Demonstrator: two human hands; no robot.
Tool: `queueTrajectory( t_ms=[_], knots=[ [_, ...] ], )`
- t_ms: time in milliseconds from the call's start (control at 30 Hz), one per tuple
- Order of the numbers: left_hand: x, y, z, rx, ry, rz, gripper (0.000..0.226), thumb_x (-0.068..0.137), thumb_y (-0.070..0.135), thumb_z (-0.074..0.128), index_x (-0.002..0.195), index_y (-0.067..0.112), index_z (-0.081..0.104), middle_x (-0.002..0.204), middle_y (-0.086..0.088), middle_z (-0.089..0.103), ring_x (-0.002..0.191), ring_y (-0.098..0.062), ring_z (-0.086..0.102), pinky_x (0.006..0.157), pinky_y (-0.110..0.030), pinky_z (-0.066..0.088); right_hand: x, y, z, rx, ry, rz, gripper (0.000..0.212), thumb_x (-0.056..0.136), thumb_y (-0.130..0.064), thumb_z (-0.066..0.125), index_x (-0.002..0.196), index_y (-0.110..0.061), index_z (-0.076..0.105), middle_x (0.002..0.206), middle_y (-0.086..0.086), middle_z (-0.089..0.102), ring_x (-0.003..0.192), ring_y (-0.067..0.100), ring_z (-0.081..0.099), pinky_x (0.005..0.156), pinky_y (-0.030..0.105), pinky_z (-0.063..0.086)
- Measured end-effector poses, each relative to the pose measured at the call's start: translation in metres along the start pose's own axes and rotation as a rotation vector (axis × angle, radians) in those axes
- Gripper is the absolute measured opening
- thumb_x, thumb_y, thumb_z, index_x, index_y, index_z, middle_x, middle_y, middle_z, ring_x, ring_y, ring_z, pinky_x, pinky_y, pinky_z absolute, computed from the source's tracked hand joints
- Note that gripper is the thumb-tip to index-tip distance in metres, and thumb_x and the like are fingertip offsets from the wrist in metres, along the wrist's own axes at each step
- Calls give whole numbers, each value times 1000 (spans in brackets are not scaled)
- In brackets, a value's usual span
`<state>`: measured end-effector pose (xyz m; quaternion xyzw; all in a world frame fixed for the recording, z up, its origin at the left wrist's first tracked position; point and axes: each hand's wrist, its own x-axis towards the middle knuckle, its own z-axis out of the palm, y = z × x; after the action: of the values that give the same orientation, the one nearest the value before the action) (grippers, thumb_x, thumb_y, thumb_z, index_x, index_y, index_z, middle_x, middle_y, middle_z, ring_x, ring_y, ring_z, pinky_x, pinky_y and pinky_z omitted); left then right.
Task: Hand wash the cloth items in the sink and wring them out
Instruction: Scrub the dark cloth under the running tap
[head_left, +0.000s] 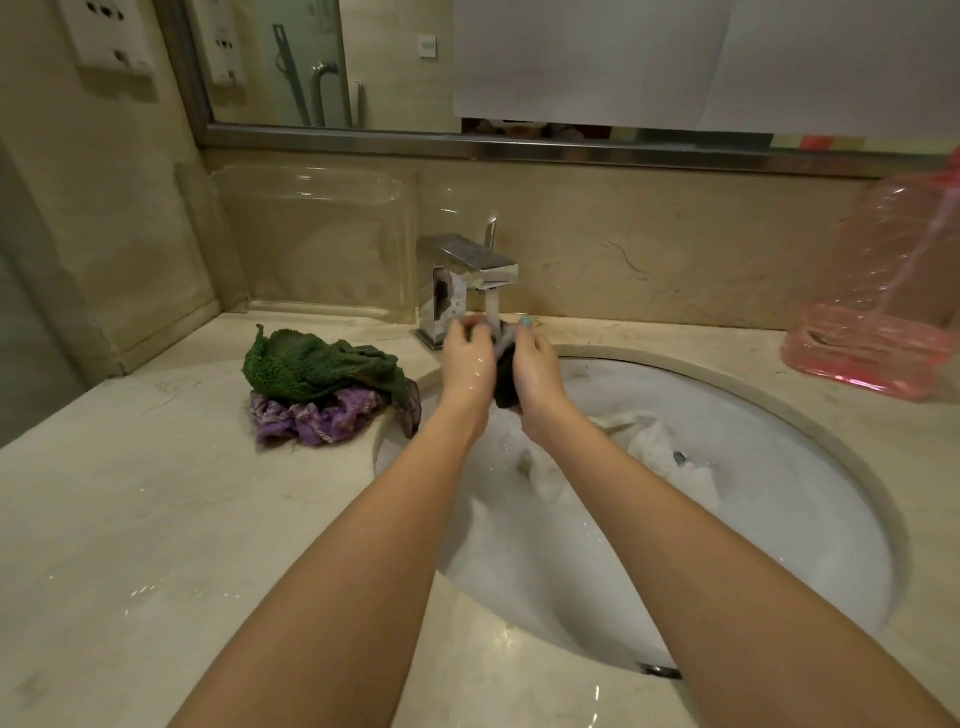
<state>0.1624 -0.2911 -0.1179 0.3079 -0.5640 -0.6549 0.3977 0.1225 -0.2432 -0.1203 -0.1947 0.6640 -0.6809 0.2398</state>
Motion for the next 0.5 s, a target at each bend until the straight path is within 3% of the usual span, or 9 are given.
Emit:
queueTrajectory(
  t_ms=[100,200,267,333,400,500],
  knots=[
    [-16,-6,5,410,-24,165,29,102,28,42,122,8,48,126,-16,51,114,-32,54,97,-48,47,-5,-4,-6,89,30,15,34,97,-42,50,101,-12,67,96,6,71,89,21,68,75,35,55],
    [-34,0,1,531,-42,228,21,105,31,35,105,12,43,107,-11,58,96,-26,58,76,-36,45,-12,-11,-12,26,73,24,23,95,-27,53,81,-14,65,82,6,69,80,24,66,71,36,55],
    [-41,5,-3,571,-26,246,29,105,31,33,101,8,49,96,-10,59,88,-27,58,67,-34,38,-16,-18,-11,-85,65,-29,25,94,-16,49,72,-11,59,71,6,61,72,25,60,66,35,51],
    [-50,12,-12,551,-22,231,36,105,31,31,102,4,55,93,-11,60,87,-28,59,68,-37,45,-23,-27,-7,-200,23,-139,30,92,-10,47,62,-10,53,60,4,53,65,25,52,61,33,44],
    [-53,21,-28,546,-35,248,34,105,29,32,95,5,53,85,-7,58,79,-24,58,65,-37,49,-31,-33,1,-279,-28,-218,34,93,-14,48,59,-9,51,57,4,51,63,24,50,60,31,39],
    [-59,46,-66,562,6,415,25,103,24,42,80,13,43,71,2,47,64,-11,45,54,-24,34,-47,-42,18,-358,-143,-318,37,98,-29,48,72,-5,59,68,9,56,69,25,56,64,38,47]
  ],
)
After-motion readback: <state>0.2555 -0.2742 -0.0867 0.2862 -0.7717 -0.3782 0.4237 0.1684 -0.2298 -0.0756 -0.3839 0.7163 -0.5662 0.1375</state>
